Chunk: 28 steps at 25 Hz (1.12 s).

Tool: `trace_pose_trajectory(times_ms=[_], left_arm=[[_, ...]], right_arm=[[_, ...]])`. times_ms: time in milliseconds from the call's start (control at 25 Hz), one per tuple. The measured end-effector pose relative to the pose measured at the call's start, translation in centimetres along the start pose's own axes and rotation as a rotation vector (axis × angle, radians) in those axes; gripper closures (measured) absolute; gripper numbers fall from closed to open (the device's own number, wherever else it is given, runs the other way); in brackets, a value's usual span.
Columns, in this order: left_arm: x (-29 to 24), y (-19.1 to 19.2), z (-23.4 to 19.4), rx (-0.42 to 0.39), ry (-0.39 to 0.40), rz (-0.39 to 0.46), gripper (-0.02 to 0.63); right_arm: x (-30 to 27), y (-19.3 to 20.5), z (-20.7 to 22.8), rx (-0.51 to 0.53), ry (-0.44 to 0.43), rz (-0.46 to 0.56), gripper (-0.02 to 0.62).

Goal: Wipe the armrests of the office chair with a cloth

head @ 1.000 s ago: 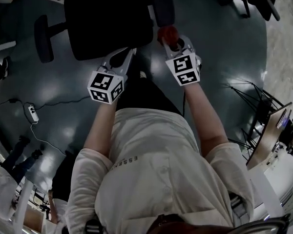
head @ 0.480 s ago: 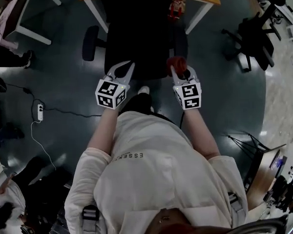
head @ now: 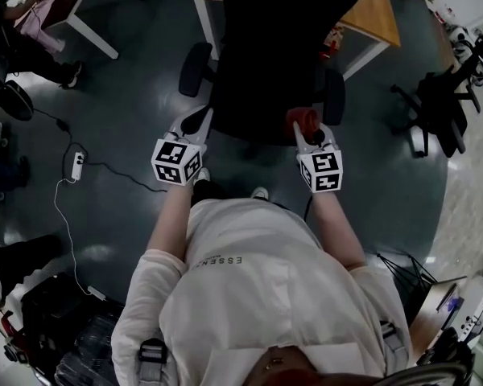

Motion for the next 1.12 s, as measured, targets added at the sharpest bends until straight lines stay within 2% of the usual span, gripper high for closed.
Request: trace_pose_trajectory(times_ms=[280,640,760,920,1120], left_arm=[[4.6,1.7,-9.0,0.032,-0.011,0.001,0.589],[6.1,4.8,-20.8,0.063,0.108,-0.016,0.589],[5.5,6.2,-22.6,0.047,0.153,-0.043,0.589],[3.7,8.0,-23.9,0.083,0.185,-0.065,0.589],[0.2,9.0,-25.4,0.127,0.193,-0.089,0.589]], right_arm=[[-5.9,-1.6,-6.8,-0.030,0.016,-0.016,0.545],[-15.2,-3.1,-15.1,-0.062,0.118,-0.076,0.545],[-18.0,-3.5,-17.3,-0.060,0.125,-0.106,0.545],[-20.9,-3.9,-19.2,-0.063,0.100,-0.124,0.545],[-24.7,-4.4,-17.8,-0.082,0.088,-0.140,0.545]])
Point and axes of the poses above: the fingertips, and each gripper's own axes: x backward along the fingers, z to its right, y out of its underside, the point moved 1 cm from there along x, backward along the fingers, and after that the axes turned 13 degrees about -x, right-handed, at the moved point
